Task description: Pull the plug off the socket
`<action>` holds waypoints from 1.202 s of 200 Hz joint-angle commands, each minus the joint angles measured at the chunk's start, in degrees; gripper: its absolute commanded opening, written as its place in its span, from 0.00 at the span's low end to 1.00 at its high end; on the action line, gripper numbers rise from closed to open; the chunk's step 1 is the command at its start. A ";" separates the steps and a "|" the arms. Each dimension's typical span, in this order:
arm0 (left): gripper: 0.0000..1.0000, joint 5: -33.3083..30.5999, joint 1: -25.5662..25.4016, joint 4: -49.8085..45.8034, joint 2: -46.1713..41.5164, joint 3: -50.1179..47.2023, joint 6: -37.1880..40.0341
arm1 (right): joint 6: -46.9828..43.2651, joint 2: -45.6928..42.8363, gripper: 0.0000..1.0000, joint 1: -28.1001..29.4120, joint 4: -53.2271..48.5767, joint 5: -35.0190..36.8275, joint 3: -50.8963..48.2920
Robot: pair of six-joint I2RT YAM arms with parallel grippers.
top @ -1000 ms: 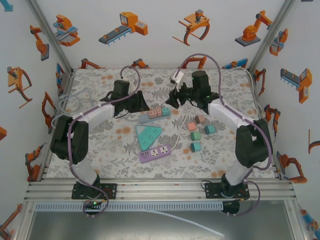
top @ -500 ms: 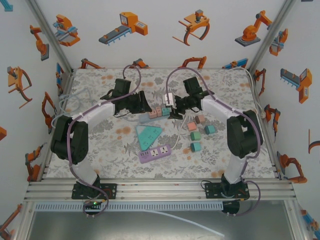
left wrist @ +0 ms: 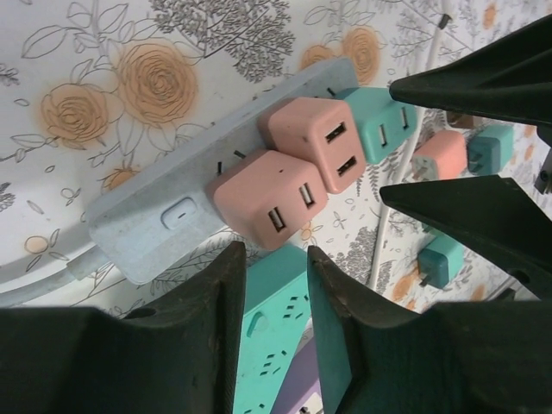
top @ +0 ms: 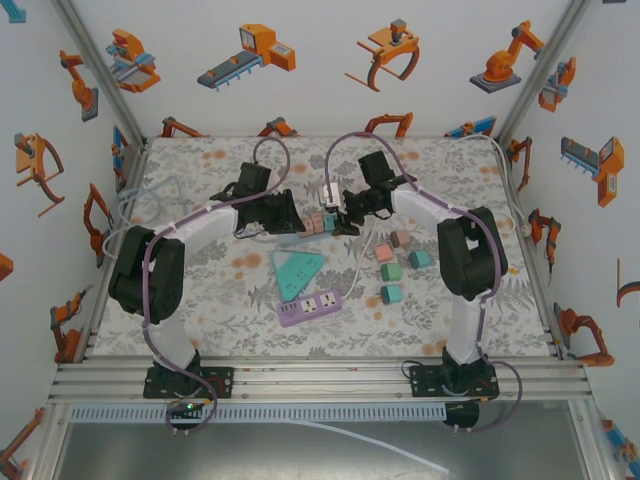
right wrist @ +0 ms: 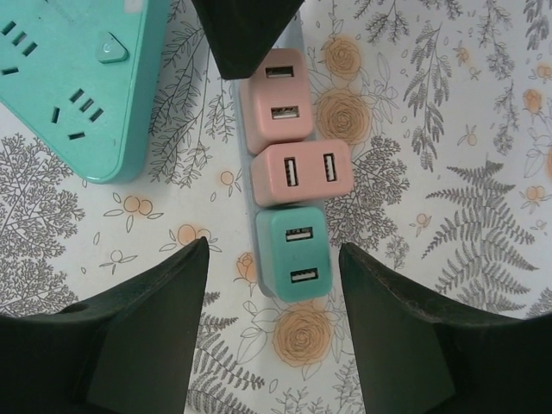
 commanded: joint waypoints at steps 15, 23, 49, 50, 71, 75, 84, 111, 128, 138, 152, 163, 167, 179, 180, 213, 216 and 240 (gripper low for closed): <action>0.33 -4.27 0.06 -1.85 1.07 0.86 1.16 | 1.04 1.59 0.57 0.02 0.08 -3.92 1.74; 0.33 -4.55 0.04 -1.59 1.30 0.97 0.75 | 1.09 1.68 0.57 0.10 0.06 -4.29 1.75; 0.34 -3.75 0.07 1.50 1.85 0.99 -0.78 | 1.31 2.40 0.57 0.02 0.06 -4.84 1.96; 0.34 -3.61 0.09 1.69 1.95 1.03 -0.83 | 1.33 2.45 0.57 0.06 0.06 -4.81 1.99; 0.34 -1.32 0.02 4.39 2.58 1.43 -2.24 | 1.36 3.21 0.57 0.07 -0.44 -4.92 2.70; 0.34 -0.68 0.08 5.26 2.60 1.28 -2.52 | 1.36 3.25 0.57 0.08 -0.46 -4.92 2.76; 0.34 0.03 0.04 6.71 2.65 1.00 -3.21 | 1.36 3.34 0.57 0.09 -0.46 -5.05 2.83; 0.35 -1.75 0.10 5.42 3.61 1.43 -3.92 | 1.32 3.68 0.56 -0.12 -0.55 -4.90 2.79; 0.34 -2.39 0.12 4.36 4.04 1.18 -3.87 | 1.31 3.75 0.55 -0.21 -0.55 -4.64 2.57; 0.33 -2.46 0.19 3.62 4.10 0.91 -3.50 | 1.27 3.76 0.55 -0.22 -0.47 -4.25 2.45; 0.30 -3.58 0.19 2.65 4.15 0.52 -3.43 | 1.27 3.91 0.55 -0.32 -0.46 -4.11 2.50; 0.27 -3.88 0.29 2.59 4.24 0.23 -3.40 | 1.19 4.08 0.55 -0.33 -0.46 -4.33 2.62; 0.26 -3.90 0.28 2.53 4.27 0.12 -3.44 | 1.20 4.24 0.55 -0.31 -0.46 -4.36 2.68; 0.25 -4.45 0.43 2.17 4.31 -0.06 -3.44 | 1.27 4.26 0.54 -0.31 -0.46 -4.63 2.84; 0.25 -4.49 0.44 2.12 4.32 -0.06 -3.44 | 1.27 4.30 0.54 -0.33 -0.46 -4.73 2.90; 0.26 -3.70 0.38 1.05 5.06 -0.16 -2.52 | 1.31 4.94 0.52 -0.31 -0.83 -4.92 3.58; 0.26 -3.71 0.32 0.83 5.28 -0.11 -2.36 | 1.27 5.08 0.52 -0.33 -0.82 -4.87 3.67; 0.26 -4.56 0.36 -1.11 6.23 0.17 -1.62 | 1.27 5.65 0.48 -0.34 -1.04 -4.08 4.03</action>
